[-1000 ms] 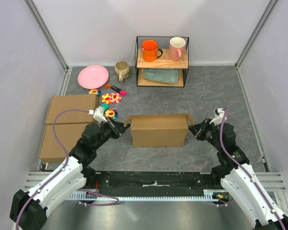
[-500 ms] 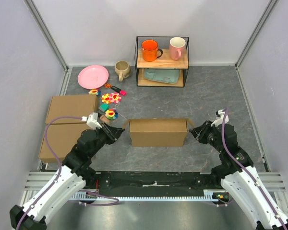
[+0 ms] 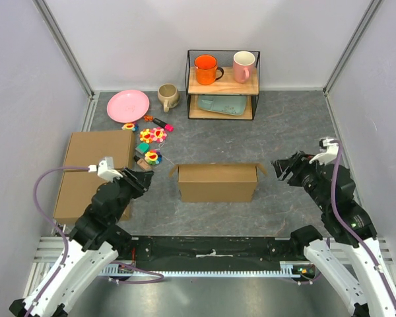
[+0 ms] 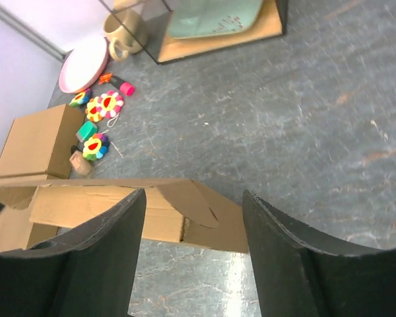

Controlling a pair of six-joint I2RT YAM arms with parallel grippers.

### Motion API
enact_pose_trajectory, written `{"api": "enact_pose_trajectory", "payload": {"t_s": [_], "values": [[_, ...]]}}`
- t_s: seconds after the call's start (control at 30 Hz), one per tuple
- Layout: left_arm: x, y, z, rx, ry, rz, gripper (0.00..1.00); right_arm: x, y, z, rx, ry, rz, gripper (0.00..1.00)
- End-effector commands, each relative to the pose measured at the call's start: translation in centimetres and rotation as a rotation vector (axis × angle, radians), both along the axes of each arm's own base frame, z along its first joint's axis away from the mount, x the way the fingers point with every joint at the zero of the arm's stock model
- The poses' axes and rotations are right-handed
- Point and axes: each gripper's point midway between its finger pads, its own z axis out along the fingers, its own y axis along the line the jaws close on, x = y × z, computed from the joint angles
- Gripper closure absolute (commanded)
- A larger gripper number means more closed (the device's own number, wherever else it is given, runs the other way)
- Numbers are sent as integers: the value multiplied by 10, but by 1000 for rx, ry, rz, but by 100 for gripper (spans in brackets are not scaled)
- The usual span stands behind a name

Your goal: Fold the paper box

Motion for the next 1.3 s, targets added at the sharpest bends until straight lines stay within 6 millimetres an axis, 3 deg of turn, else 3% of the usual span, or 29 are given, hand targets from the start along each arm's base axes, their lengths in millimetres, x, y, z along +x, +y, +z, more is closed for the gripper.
{"api": "enact_pose_trajectory", "payload": {"t_s": [0.0, 0.17, 0.37, 0.8, 0.93, 1.27], "values": [[1, 21, 47, 77, -150, 53, 53, 1, 9, 14, -155, -33, 129, 31], [-1, 28, 68, 142, -231, 44, 52, -3, 14, 7, -298, 64, 247, 36], [0, 25, 84, 157, -296, 21, 52, -3, 22, 1, -349, 110, 301, 41], [1, 17, 81, 150, -290, -15, 53, 9, 34, -23, -379, 193, 346, 40], [2, 13, 80, 143, -289, -28, 53, 20, 28, -30, -406, 203, 291, 41], [3, 8, 85, 139, -304, -49, 54, 31, 36, -46, -400, 220, 301, 56]]}}
